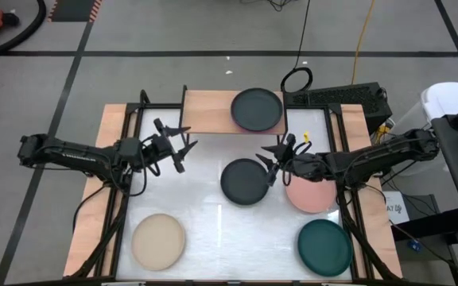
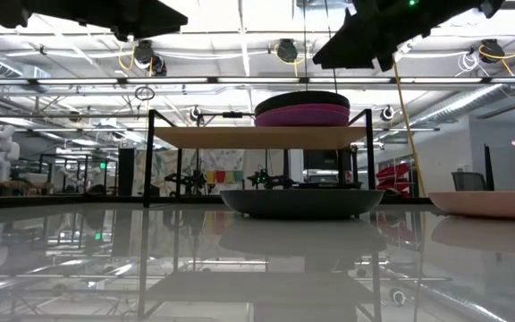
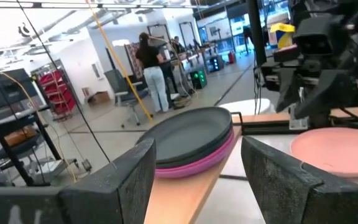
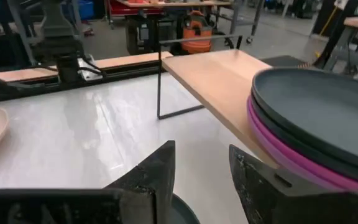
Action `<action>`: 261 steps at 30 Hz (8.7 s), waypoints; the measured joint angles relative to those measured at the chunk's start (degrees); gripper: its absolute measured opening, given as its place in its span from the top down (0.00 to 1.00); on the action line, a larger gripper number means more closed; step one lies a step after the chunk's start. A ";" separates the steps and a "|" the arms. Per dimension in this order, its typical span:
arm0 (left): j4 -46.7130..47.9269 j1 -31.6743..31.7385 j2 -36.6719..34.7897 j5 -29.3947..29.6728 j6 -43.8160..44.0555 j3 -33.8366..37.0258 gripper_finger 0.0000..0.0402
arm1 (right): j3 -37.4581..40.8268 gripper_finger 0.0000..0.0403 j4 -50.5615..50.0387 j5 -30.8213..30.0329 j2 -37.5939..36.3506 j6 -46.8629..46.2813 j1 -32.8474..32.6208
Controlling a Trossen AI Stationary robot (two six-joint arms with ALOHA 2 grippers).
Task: Place and stack plates onto a shelf
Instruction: Put the light pink plate on the shelf, then stack the black plate on top of the light pink plate on the shelf
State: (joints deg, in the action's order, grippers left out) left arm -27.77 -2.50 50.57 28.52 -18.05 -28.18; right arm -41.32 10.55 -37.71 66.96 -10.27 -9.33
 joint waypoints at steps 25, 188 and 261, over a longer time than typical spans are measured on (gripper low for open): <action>-3.13 0.00 0.04 -0.10 0.24 0.02 0.40 | -10.71 0.67 -41.59 0.44 5.09 -23.35 -1.03; 4.85 -0.53 -11.72 10.91 -6.97 -0.44 0.40 | -37.03 1.00 -7.26 2.45 22.10 37.77 14.07; 14.88 -2.51 -4.95 -3.01 0.00 -1.92 0.40 | -36.04 0.81 -22.04 -5.51 18.69 28.74 3.68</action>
State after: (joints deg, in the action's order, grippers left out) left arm -12.89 -5.01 45.62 25.51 -18.05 -30.10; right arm -77.36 -11.48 -43.23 85.65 18.47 -5.65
